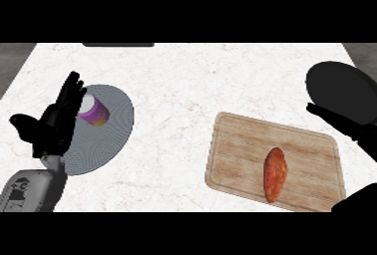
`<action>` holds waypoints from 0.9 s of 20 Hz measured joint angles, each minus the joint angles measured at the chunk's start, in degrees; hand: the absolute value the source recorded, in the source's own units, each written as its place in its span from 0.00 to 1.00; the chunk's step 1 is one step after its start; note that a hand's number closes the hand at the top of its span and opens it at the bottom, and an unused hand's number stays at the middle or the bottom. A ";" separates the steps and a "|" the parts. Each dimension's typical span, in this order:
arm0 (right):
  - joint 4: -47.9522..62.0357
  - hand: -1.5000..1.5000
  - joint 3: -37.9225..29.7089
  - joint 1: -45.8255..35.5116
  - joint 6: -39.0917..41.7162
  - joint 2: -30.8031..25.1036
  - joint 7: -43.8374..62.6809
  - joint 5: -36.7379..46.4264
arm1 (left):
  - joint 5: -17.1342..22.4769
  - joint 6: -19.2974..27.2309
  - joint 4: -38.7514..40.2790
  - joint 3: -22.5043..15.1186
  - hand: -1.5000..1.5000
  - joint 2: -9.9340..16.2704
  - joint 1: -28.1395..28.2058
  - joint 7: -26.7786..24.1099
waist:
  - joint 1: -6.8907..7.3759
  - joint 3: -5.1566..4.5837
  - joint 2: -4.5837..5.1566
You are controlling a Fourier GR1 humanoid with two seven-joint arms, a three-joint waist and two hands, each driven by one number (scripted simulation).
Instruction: Pick the sweet potato from the cutting board and place it in the pan
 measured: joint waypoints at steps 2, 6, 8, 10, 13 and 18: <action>1.23 0.00 -0.21 -0.34 1.72 0.82 -0.41 0.80 | 0.44 -1.45 0.01 1.09 0.50 0.59 0.17 0.15 | -0.03 0.01 0.00; 3.33 0.00 0.38 -0.20 4.12 3.02 -2.74 3.58 | -0.68 -1.43 -1.46 1.19 0.50 -0.39 0.72 0.81 | -0.04 0.01 -0.02; 4.76 0.00 0.90 -0.98 5.35 3.96 -3.61 5.04 | -1.38 -1.23 -1.03 0.89 0.50 -1.60 1.04 0.05 | -0.05 0.01 -0.01; 5.24 0.00 2.12 -1.68 6.09 5.37 -3.35 6.60 | -1.49 -1.41 -1.23 1.39 0.50 -1.53 -0.03 1.30 | -0.06 0.01 -0.01; 5.51 0.00 3.17 -1.18 6.94 6.74 -4.62 9.78 | -1.78 -1.99 -0.41 2.15 0.50 -1.86 -0.19 0.80 | -0.11 0.00 -0.02; 6.51 0.00 5.21 -1.57 7.57 9.21 -4.64 15.32 | -2.23 -2.83 1.10 3.32 0.50 -2.19 -1.26 0.24 | -0.13 0.01 -0.01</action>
